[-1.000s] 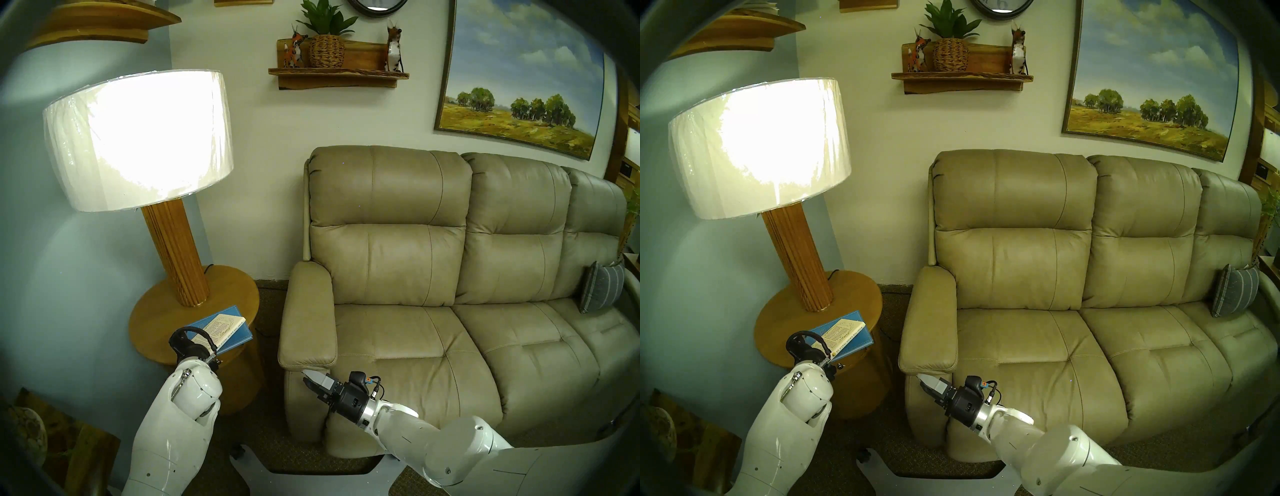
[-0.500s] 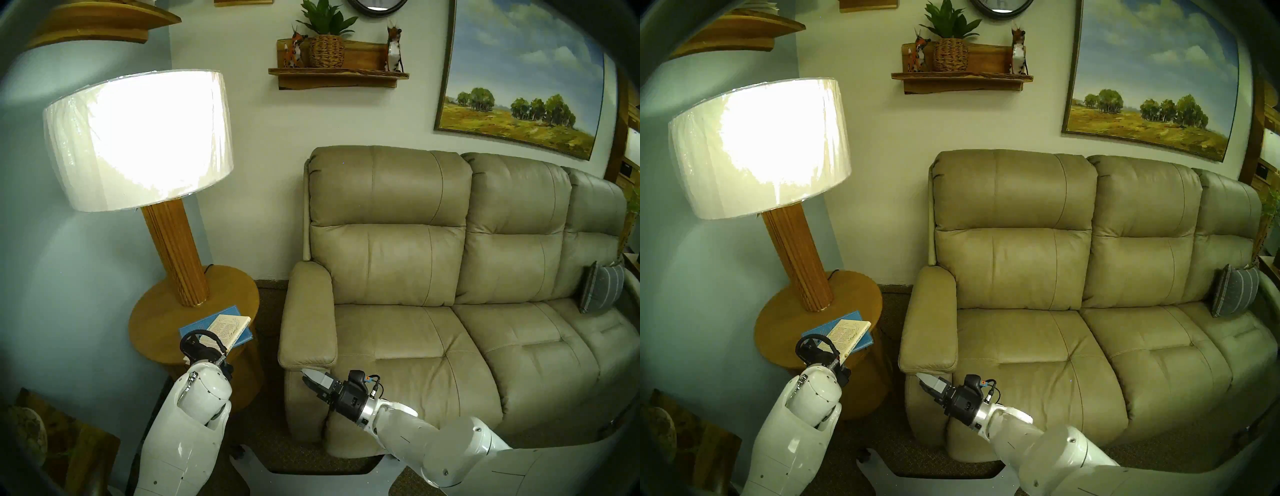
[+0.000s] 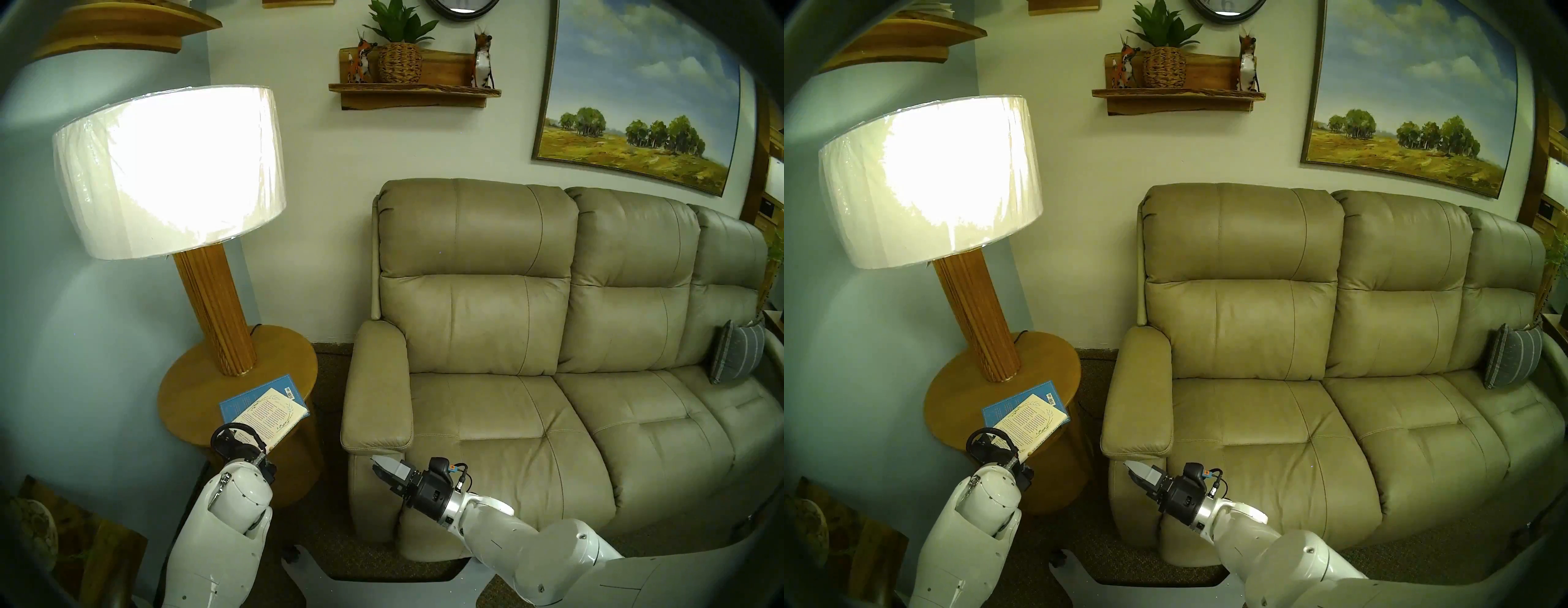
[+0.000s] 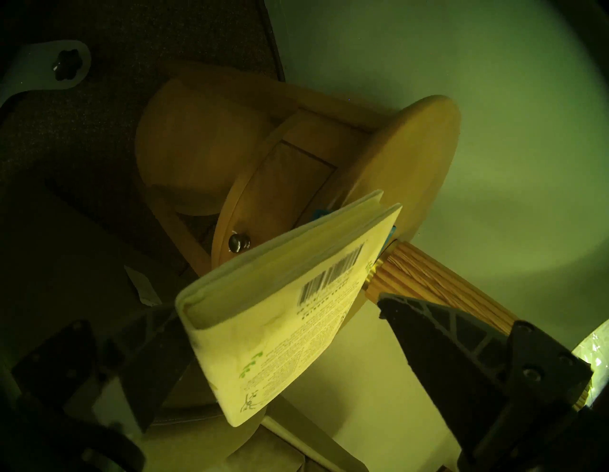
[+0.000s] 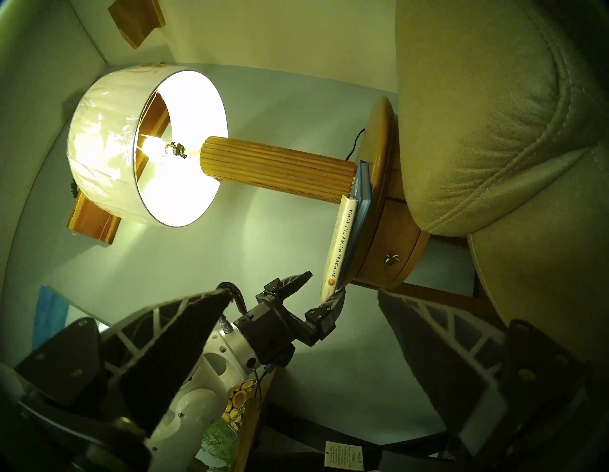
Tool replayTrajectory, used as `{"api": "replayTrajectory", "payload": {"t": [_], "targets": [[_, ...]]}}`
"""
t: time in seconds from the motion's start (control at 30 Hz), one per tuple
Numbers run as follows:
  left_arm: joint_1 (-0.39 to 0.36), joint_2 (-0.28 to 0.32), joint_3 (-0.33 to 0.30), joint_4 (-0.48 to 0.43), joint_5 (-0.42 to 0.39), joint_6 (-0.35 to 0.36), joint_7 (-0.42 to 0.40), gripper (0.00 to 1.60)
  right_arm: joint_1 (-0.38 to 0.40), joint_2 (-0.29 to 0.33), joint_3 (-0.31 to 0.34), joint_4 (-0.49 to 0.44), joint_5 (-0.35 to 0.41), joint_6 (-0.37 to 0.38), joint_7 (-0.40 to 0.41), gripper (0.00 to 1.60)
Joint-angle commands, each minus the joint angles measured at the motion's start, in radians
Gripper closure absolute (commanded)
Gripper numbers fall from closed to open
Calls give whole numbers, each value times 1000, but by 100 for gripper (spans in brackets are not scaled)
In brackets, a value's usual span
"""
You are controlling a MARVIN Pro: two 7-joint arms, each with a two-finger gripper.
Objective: Move books from sofa to side table
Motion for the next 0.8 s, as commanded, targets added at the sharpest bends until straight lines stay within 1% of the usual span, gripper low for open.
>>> {"api": "replayTrajectory", "payload": {"t": [0.0,0.03,0.07,0.1,0.23,0.3,0.33,0.47,0.53,0.57,0.7,0.77], "targets": [[-90,39,-21,18,2,4,9,0,2,-25,-3,-23,0,5,4,0],[-98,50,-20,20,-1,17,22,0,1,-26,-3,-26,0,6,3,0],[-106,48,-22,20,3,-1,21,0,0,-27,-2,-29,1,8,2,0],[-113,51,-25,22,2,10,17,0,-2,-27,-2,-32,1,9,1,0],[-141,61,-27,42,5,-6,38,0,-9,-31,-1,-49,2,18,-3,0],[-144,67,-30,50,1,12,42,0,-14,-36,-1,-64,2,25,-3,0],[-145,66,-32,50,3,6,44,0,-17,-38,-1,-72,2,28,-3,0],[-114,55,-19,22,16,17,34,0,-36,-56,-3,-123,1,51,3,0],[-84,40,-5,-3,22,21,27,0,-41,-62,-4,-140,0,59,5,0],[-64,33,1,-20,19,38,25,0,-48,-69,-5,-158,0,67,6,0],[-13,7,20,-62,31,33,-2,0,-46,-67,-12,-157,-1,71,12,0],[8,-3,17,-79,21,37,-6,0,-52,-70,-15,-169,0,77,19,0]]}}
